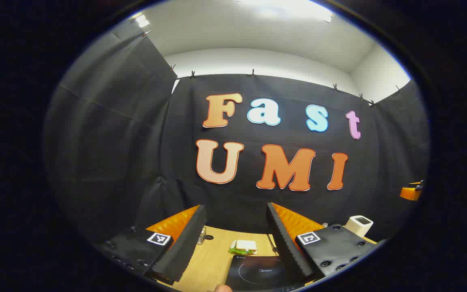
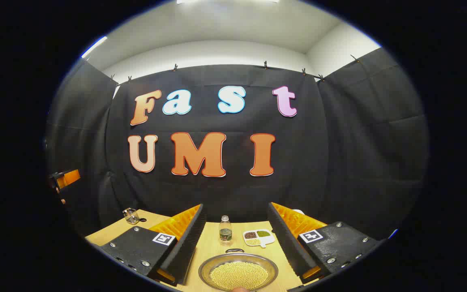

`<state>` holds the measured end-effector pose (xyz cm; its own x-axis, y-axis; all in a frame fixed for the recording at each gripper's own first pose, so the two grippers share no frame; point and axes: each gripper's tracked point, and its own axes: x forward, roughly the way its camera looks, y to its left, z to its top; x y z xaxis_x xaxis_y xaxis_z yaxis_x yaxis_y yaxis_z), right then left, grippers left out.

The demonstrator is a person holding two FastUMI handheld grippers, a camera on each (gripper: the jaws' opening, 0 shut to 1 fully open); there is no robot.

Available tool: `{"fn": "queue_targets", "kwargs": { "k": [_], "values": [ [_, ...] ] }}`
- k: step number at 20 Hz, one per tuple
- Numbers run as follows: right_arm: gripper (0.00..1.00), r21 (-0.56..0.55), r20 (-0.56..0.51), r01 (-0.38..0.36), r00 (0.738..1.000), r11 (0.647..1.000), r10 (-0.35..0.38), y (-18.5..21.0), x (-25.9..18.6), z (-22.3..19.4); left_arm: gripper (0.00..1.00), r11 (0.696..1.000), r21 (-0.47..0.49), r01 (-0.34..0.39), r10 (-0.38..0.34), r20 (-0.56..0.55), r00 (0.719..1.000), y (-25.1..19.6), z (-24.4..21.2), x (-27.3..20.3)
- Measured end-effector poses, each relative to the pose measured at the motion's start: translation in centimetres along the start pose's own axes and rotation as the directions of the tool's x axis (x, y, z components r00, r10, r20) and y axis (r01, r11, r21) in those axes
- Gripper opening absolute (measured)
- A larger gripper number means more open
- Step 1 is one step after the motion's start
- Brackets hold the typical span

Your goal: First push the handle of the pot to place it horizontally, then grasp the pot with both hands and set it on the induction cooktop.

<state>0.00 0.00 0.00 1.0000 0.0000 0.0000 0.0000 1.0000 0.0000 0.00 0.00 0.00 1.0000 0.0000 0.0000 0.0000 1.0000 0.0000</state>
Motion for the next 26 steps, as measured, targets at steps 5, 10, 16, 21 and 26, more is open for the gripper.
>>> {"fn": "queue_targets", "kwargs": {
  "k": [5,10,16,21,26],
  "values": [
    [1.0,0.074,-0.001,-0.022,1.0,0.997,0.022,-0.4,-0.3,0.5,0.98,1.0,-0.002,0.007,-0.007,0.008,1.0,-0.9,0.3,0.0],
    [0.95,0.08,-0.009,-0.015,1.0,0.997,0.015,-1.5,-0.4,0.6,0.98,1.0,0.025,0.018,-0.018,-0.003,1.0,-1.6,0.7,-0.4],
    [0.95,0.069,-0.003,0.003,1.0,0.998,-0.002,-2.1,-0.2,0.7,0.96,0.998,0.054,0.031,-0.032,0.017,0.999,-2.3,1.6,-0.9],
    [0.94,0.078,-0.005,-0.001,1.0,0.997,0.002,-2.3,-0.3,0.8,0.98,0.998,0.061,0.029,-0.03,0.015,0.999,-2.1,1.8,-0.9],
    [0.83,0.118,-0.05,-0.036,0.998,0.992,0.042,-1.1,-0.5,0.2,0.98,0.998,0.061,0.03,-0.03,0.004,1.0,-2.2,1.4,-0.7]
  ]
}}
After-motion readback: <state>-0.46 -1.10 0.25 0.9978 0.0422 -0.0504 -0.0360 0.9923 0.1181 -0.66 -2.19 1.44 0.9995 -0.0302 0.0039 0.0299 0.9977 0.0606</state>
